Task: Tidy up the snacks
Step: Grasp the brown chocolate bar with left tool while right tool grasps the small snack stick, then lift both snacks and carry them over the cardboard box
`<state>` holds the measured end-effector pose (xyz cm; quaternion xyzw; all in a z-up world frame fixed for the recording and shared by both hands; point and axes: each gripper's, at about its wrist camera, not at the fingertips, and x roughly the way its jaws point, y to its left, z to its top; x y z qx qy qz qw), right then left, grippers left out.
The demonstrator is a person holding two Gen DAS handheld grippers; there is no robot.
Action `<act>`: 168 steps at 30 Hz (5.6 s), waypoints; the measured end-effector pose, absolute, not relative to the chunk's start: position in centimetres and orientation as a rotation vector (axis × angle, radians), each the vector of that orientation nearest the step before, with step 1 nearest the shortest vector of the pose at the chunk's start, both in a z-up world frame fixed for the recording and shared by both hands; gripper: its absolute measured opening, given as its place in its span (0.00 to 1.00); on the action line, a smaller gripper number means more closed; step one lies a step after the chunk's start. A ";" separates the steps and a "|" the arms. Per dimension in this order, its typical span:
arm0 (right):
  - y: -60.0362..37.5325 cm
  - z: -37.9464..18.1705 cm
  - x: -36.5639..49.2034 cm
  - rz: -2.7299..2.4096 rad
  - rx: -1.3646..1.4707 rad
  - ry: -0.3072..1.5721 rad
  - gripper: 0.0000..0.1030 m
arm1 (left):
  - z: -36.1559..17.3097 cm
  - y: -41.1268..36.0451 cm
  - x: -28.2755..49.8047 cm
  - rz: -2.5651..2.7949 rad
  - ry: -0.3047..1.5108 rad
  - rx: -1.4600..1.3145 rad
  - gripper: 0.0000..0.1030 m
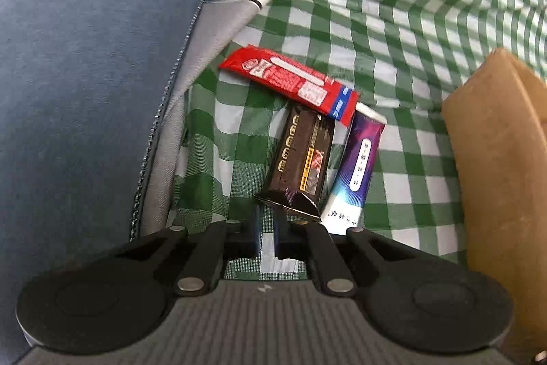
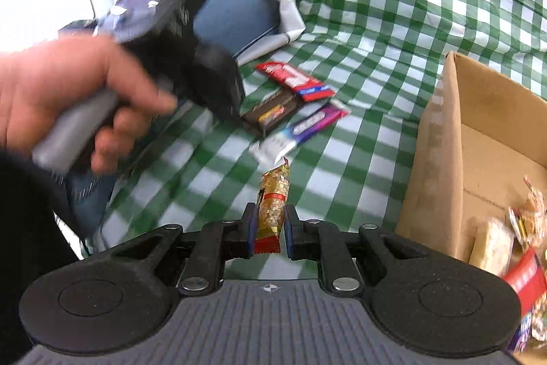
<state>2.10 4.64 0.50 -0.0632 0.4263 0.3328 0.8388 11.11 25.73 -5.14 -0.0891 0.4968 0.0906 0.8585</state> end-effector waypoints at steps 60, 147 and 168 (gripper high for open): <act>4.4 -5.3 1.3 0.670 -0.131 1.045 0.21 | -7.6 23.6 9.9 0.174 1.244 -0.310 0.57; -16.9 4.6 6.1 0.128 0.056 0.540 0.17 | 3.4 7.8 5.4 -0.186 0.474 -0.107 0.41; -16.6 4.1 6.3 0.058 0.020 0.548 0.17 | 3.8 5.2 5.1 -0.289 0.403 -0.125 0.41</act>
